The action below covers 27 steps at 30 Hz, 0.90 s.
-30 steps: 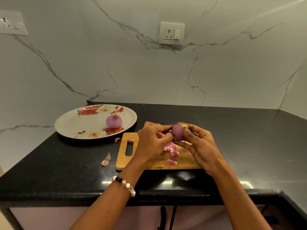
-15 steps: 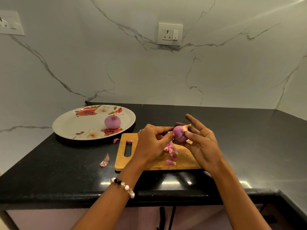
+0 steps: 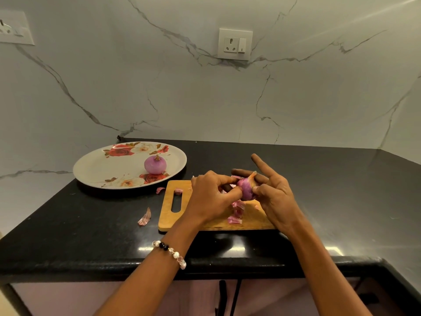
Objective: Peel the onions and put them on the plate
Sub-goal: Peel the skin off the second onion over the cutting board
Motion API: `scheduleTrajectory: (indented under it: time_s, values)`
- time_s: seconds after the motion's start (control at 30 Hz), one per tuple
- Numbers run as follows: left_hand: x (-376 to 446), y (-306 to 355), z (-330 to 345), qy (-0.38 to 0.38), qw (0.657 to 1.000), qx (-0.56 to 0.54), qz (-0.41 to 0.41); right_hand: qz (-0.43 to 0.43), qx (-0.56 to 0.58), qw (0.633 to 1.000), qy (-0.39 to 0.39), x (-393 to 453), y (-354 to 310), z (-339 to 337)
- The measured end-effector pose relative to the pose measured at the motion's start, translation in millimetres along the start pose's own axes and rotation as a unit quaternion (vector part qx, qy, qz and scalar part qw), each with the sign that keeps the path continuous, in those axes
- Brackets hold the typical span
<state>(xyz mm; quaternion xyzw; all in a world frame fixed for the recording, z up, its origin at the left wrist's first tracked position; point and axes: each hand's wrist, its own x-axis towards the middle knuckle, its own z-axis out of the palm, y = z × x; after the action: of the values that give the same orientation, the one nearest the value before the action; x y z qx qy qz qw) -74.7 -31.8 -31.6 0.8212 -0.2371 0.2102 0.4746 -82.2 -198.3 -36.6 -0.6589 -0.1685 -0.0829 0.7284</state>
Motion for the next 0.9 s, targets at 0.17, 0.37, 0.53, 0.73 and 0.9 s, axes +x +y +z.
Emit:
scheduleTrajectory:
  time_s: [0.17,0.37,0.53,0.73,0.9]
  values:
    - [-0.9,0.1,-0.7,-0.013,1.0,-0.006,-0.007,-0.006,-0.039,0.999,-0.006,1.2,1.9,1.0]
    - [-0.3,-0.5,-0.7,0.003,1.0,0.0,-0.003,-0.008,-0.026,1.0,-0.002,1.1,4.0,-1.2]
    - [2.2,-4.3,-1.3,0.044,0.999,-0.001,-0.013,-0.02,0.001,1.0,0.006,1.3,4.1,-2.4]
    - [4.5,-14.9,0.9,0.106,0.994,0.013,0.001,-0.029,0.04,0.998,0.042,2.7,4.0,-3.0]
    - [5.0,-16.1,5.6,0.119,0.992,0.019,0.023,-0.036,-0.018,0.998,0.044,1.9,2.8,0.0]
